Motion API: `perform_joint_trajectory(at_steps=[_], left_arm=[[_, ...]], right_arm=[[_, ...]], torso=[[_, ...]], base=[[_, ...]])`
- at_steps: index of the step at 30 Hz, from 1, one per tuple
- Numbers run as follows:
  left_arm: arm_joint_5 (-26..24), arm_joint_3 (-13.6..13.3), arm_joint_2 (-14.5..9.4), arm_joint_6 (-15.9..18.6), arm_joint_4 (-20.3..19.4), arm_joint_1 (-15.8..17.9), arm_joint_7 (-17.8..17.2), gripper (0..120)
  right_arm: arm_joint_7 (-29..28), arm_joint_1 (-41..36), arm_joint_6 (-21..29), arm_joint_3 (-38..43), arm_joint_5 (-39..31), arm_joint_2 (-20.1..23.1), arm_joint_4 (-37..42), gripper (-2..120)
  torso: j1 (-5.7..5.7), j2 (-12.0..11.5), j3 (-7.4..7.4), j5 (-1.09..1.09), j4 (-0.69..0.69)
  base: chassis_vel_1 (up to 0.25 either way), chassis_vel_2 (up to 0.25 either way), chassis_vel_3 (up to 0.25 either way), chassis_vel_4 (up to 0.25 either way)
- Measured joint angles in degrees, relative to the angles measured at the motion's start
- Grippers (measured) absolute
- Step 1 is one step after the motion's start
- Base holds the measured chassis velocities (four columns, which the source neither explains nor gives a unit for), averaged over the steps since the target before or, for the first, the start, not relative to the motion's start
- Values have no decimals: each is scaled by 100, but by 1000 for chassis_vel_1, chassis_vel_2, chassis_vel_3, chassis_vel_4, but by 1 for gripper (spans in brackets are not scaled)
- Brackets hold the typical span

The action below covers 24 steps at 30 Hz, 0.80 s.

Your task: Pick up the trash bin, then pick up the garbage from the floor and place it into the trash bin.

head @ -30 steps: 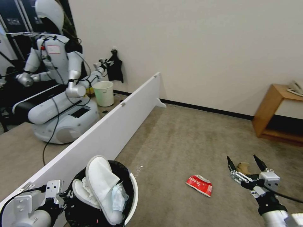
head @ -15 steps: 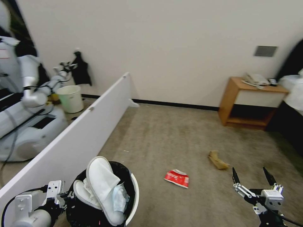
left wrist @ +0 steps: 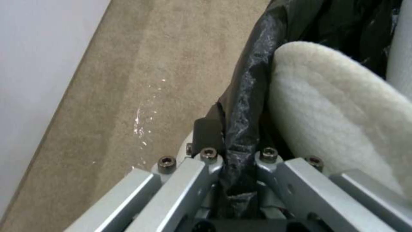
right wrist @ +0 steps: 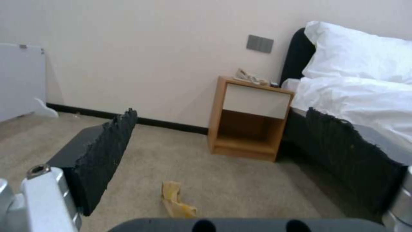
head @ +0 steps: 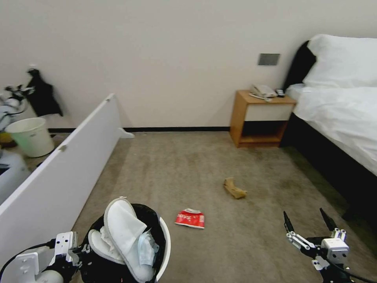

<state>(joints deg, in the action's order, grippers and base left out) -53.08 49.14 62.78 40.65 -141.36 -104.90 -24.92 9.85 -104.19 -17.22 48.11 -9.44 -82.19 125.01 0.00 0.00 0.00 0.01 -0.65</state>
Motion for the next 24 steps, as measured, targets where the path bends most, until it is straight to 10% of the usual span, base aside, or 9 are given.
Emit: perform_joint_trajectory(at_steps=[24], left_arm=[[-232, 53, -45, -38, 65, 228, -41, 1]], right_arm=[[170, 194, -71, -147, 127, -75, -400, 100]], torso=[[0, 0, 0, -1, 0]], base=[[0, 0, 0, 0]])
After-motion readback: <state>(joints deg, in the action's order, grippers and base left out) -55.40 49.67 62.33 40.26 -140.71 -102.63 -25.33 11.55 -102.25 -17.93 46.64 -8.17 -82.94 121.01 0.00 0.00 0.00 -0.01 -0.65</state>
